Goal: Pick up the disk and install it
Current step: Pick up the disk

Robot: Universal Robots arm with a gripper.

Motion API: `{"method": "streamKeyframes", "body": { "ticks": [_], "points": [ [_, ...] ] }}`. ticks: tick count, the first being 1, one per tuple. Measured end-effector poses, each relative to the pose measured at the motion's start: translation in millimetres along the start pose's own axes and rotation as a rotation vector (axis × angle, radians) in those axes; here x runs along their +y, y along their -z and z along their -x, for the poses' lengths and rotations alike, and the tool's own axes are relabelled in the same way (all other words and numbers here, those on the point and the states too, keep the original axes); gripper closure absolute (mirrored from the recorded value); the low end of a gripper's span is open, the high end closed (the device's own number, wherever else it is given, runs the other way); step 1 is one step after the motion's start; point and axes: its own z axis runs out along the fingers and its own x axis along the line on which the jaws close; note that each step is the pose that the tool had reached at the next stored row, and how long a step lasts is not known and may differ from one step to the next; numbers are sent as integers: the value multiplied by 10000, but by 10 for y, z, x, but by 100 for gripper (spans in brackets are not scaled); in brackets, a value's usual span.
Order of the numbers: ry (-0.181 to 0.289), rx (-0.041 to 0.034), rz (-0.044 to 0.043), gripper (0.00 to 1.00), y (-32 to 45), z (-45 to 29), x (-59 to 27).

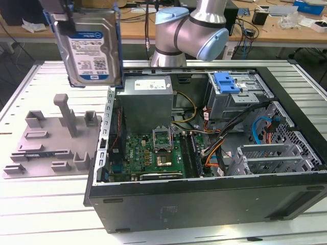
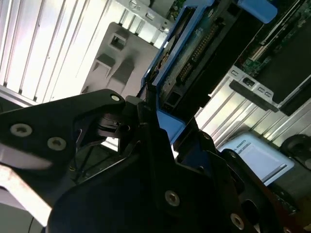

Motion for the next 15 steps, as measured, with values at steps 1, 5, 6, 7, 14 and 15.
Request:
{"method": "streamKeyframes", "body": {
  "ticks": [1,5,6,7,14,15],
  "points": [
    [0,-1,1,63,3,-33,-70],
    [1,-1,11,63,19,-149,-316],
    [1,-3,11,63,23,-187,-389],
    [1,-4,12,63,25,-212,-435],
    [-1,-19,13,63,48,-455,-834],
    [2,-20,13,63,51,-481,-873]
  ]
}}
